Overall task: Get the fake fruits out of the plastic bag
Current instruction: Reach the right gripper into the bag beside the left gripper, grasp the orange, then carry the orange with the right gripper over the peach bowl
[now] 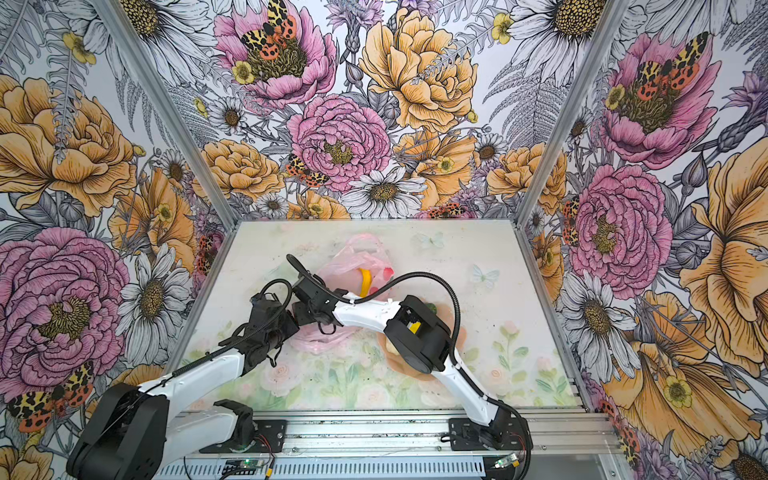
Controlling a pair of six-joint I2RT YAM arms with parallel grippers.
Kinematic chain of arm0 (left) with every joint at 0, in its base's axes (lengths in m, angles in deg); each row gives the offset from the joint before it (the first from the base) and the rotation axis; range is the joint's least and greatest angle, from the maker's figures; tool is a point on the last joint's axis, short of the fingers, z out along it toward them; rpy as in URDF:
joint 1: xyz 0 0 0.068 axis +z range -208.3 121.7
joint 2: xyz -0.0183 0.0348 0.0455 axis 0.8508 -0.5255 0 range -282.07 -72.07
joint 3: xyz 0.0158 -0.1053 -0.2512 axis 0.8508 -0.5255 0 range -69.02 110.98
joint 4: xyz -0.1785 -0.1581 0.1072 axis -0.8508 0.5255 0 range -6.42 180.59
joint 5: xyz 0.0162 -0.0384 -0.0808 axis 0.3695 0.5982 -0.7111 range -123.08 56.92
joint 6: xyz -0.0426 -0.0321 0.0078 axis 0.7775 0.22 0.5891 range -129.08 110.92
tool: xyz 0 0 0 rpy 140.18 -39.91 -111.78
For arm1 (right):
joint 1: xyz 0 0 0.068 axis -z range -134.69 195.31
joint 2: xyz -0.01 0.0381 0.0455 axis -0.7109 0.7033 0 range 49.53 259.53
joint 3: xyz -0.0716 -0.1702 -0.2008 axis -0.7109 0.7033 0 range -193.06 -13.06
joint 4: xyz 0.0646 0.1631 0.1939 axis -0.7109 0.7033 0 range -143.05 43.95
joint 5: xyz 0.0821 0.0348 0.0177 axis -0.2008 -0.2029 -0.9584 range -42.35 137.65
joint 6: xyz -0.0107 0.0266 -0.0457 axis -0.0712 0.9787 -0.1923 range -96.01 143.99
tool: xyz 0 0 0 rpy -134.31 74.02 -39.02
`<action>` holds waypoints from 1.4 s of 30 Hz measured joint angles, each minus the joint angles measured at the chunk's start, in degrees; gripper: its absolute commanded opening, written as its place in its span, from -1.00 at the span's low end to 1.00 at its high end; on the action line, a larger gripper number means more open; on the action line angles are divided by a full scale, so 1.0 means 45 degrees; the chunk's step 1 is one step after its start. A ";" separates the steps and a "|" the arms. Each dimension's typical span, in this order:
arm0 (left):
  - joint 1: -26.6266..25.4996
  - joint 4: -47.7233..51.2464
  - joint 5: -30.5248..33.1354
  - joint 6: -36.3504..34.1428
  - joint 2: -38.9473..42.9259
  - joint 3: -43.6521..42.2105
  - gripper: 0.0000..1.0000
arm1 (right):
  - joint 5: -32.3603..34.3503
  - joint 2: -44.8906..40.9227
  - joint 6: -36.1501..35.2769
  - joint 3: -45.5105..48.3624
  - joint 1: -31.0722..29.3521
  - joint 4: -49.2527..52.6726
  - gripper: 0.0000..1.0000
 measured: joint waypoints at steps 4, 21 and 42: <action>0.0000 -0.0005 0.0000 0.0000 0.0010 0.0000 -0.96 | 0.0180 0.0044 -0.0146 -0.0107 -0.0005 0.0087 0.04; 0.0000 0.0189 0.0019 -0.0005 0.0160 0.0000 -0.96 | 0.0884 -0.0767 -0.0374 0.0869 0.0267 0.0136 -0.18; 0.0146 0.0865 0.0015 -0.0646 -0.0724 0.1122 -0.96 | 0.0568 -0.3779 -0.0272 0.4235 0.1083 -0.0753 -0.18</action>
